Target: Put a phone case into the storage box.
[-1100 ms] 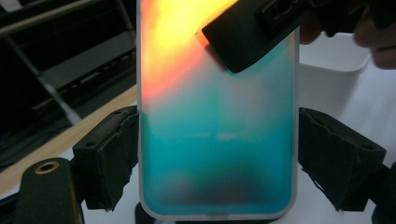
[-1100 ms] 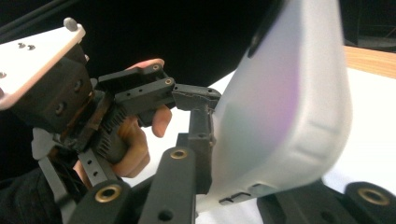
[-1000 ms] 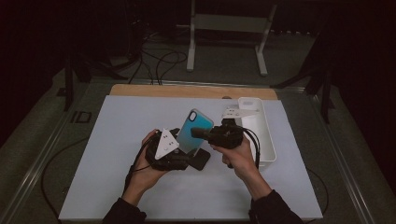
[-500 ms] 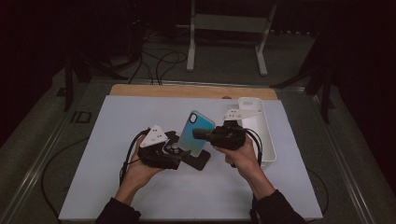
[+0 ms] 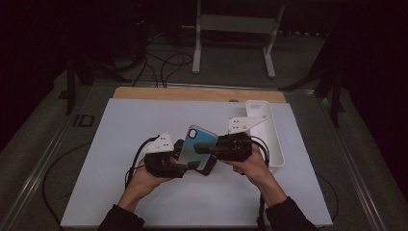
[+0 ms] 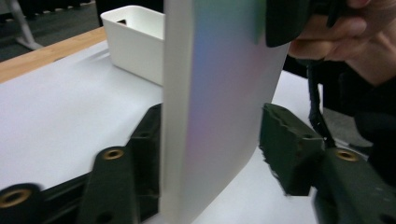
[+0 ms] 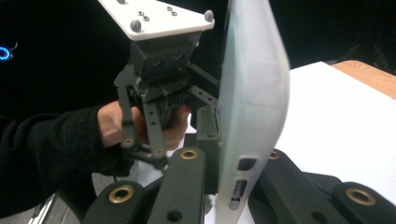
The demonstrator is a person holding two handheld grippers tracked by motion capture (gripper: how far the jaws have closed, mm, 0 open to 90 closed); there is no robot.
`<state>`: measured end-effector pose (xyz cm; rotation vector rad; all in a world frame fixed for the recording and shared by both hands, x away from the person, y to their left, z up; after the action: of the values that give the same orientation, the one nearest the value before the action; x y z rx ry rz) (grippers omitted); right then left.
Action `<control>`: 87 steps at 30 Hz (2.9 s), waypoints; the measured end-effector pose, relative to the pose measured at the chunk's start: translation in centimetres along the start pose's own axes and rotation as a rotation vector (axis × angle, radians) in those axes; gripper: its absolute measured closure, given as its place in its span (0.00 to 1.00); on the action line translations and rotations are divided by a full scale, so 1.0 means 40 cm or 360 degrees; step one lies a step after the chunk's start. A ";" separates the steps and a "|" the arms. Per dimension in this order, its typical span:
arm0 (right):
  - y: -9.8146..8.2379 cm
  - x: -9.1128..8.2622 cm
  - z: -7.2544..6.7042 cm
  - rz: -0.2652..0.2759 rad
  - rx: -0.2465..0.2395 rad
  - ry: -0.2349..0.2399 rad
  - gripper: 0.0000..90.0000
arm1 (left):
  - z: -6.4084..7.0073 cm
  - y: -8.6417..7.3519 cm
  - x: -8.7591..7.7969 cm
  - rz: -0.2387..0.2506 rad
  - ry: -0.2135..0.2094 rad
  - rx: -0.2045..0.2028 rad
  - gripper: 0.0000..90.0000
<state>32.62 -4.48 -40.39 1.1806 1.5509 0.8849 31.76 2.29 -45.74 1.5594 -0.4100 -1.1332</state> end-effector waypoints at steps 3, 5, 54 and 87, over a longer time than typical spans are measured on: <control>-0.002 -0.009 0.004 -0.0013 -0.0018 0.0002 0.95 | 0.007 -0.006 -0.002 -0.0007 -0.0043 0.0021 0.63; -0.003 -0.011 0.006 -0.0028 -0.0027 0.0003 0.91 | 0.013 -0.012 0.001 -0.0025 -0.0059 0.0036 0.69; 0.027 -0.040 0.110 0.0195 0.0202 -0.0673 0.09 | -0.086 -0.053 0.017 -0.0040 0.0563 -0.0100 0.90; 0.019 0.022 0.121 0.0173 0.0224 -0.0770 0.19 | -0.029 -0.063 0.072 -0.0058 0.0506 -0.0093 0.89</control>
<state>37.41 -3.44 -41.27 1.4648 1.1746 0.5097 33.33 1.58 -49.35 1.6660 -0.1348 -0.8959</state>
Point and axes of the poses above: each handheld gripper's, and its own axes: x roughly forward along the jaws, y roughly out of its top, z roughly to its right, the point moved 10 cm from there along x, roughly forward along the jaws, and after that the axes turned 11 degrees about y, right-handed, at the moved point
